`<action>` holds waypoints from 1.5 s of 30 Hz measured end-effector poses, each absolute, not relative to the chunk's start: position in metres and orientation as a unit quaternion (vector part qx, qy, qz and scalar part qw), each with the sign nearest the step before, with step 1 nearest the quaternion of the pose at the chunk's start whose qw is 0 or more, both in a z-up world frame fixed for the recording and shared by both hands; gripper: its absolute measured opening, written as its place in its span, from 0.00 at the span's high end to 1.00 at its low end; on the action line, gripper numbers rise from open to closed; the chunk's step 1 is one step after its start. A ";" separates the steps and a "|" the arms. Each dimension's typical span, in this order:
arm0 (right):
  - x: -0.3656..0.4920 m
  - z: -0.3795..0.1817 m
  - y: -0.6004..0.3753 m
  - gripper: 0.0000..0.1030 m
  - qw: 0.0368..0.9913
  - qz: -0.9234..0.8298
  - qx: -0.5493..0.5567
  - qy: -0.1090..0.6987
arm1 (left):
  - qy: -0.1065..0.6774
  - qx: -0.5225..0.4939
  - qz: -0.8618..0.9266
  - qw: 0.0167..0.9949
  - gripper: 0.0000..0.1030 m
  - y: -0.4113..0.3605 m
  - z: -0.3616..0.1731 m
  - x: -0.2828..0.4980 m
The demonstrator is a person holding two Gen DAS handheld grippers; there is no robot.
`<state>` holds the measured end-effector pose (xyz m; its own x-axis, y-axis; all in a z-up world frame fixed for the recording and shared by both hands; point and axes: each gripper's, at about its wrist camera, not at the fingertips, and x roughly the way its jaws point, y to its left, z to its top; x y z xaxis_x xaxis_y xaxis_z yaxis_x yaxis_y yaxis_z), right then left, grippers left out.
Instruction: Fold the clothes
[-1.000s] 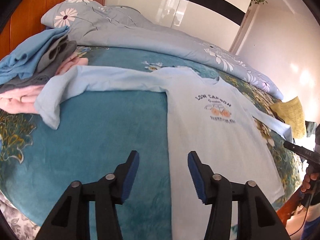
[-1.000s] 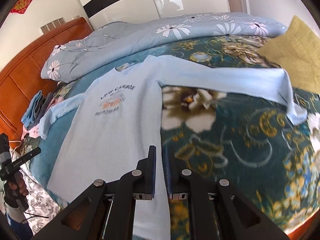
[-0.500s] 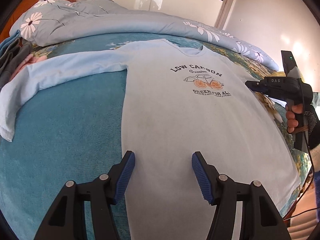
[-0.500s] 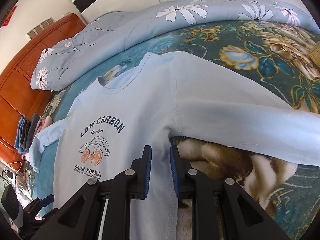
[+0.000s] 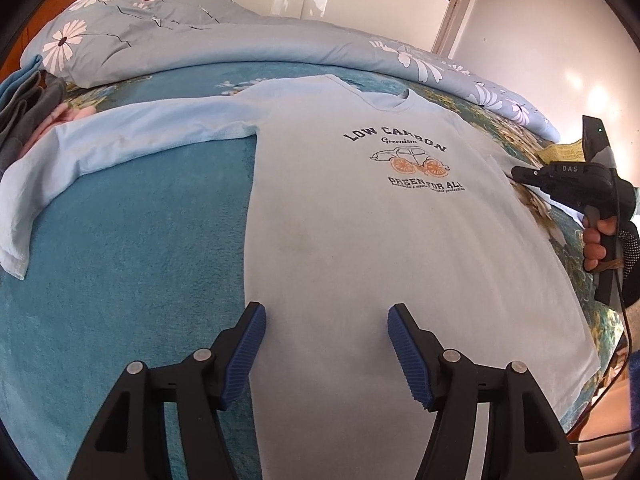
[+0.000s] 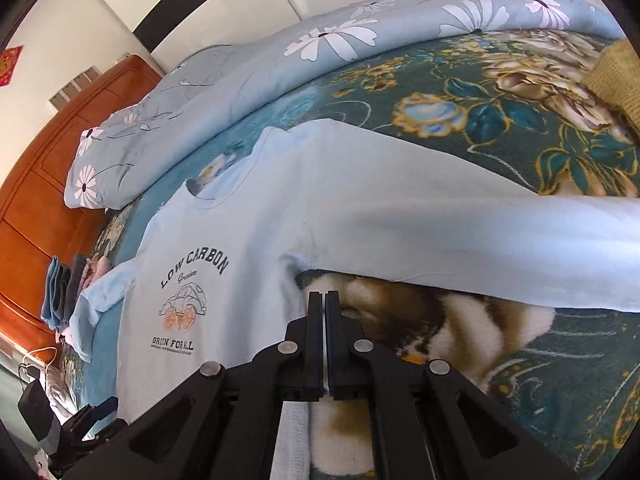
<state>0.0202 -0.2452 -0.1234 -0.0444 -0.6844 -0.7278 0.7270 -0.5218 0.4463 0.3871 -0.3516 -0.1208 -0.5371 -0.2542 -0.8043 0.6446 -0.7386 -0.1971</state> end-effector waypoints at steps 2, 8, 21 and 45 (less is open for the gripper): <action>0.022 -0.122 -0.251 0.79 0.498 -0.715 0.490 0.012 | 0.242 0.402 -0.842 0.268 0.34 -0.351 -0.120 0.387; 0.030 -0.130 -0.273 0.64 0.492 -0.716 0.493 0.044 | 0.241 0.402 -0.841 0.270 0.34 -0.351 -0.120 0.386; 0.019 -0.130 -0.257 0.97 0.462 -0.739 0.488 0.048 | 0.241 0.405 -0.840 0.270 0.34 -0.351 -0.122 0.391; -0.017 -0.076 -0.074 0.41 0.331 -0.849 0.409 0.056 | 0.250 0.411 -0.827 0.290 0.34 -0.344 -0.109 0.398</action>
<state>-0.0172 -0.0736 -0.0763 -0.4470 -0.5150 -0.7314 0.6071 -0.7751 0.1748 0.3978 -0.3444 -0.1093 -0.4943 -0.2738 -0.8250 0.6848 -0.7072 -0.1756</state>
